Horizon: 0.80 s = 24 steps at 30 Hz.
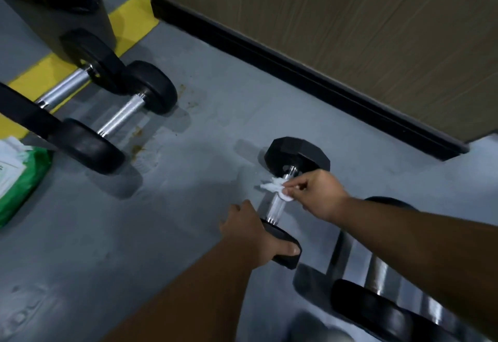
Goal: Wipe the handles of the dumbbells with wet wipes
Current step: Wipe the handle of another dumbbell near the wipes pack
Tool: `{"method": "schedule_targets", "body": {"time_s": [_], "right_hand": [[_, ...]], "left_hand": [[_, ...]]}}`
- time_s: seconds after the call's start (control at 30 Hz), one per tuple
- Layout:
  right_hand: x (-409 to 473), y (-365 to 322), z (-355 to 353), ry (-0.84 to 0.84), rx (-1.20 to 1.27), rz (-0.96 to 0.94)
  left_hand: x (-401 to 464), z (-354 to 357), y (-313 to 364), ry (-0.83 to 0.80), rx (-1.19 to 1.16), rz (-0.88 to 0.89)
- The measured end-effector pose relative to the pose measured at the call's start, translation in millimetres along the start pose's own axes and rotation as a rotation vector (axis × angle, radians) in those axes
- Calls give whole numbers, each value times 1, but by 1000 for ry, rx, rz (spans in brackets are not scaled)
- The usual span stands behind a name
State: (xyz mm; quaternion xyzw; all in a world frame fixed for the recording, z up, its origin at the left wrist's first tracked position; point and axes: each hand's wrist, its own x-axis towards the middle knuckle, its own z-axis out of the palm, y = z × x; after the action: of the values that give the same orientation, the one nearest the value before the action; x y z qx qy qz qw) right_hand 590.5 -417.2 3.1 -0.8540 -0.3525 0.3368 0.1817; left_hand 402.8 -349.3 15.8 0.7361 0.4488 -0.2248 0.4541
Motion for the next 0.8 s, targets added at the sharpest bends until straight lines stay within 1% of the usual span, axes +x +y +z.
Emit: {"method": "schedule_targets", "body": {"time_s": [0.1,0.13,0.17,0.23,0.27,0.3,0.33,0.4,0.43,0.47,0.5,0.53,0.6,0.63,0.67,0.7,0.77,0.8], "right_hand": [[2,1,-10,-1,69,54],[-4,-2,-5,-42,83,45],[-13,-3,1,-107,72,9],[-31,-4,20,-270,-7,-126],[-34,-3,25,-284,-44,-190],[-29,2,24,-237,-32,-206],[-21,7,22,-156,37,-179],[4,22,16,108,148,-83],[10,27,18,191,204,-62],[12,29,23,202,256,-43],[6,28,31,147,291,-60],[-5,26,39,45,276,-105],[-23,26,54,-139,132,-269],[-22,29,52,-178,94,-340],[-15,32,49,-154,100,-370],[-4,33,42,-92,166,-316],[17,39,30,103,375,-117],[19,40,29,162,435,-78]], "left_hand": [[-1,0,0,34,-21,35],[-1,2,-3,42,-31,40],[-1,4,-3,52,-34,51],[-2,9,-5,90,-44,68],[-1,10,-5,104,-46,73],[2,11,-4,105,-43,74],[3,10,-5,99,-38,68],[5,8,-5,91,-41,44],[5,7,-5,90,-43,40],[5,6,-4,92,-42,40],[4,7,-4,93,-36,42],[3,8,-4,99,-31,46],[4,9,-6,113,-30,53],[5,10,-6,117,-28,54],[5,10,-6,122,-24,58],[4,9,-6,129,-18,63],[5,8,-3,120,-12,52],[5,7,-3,115,-15,47]]}}
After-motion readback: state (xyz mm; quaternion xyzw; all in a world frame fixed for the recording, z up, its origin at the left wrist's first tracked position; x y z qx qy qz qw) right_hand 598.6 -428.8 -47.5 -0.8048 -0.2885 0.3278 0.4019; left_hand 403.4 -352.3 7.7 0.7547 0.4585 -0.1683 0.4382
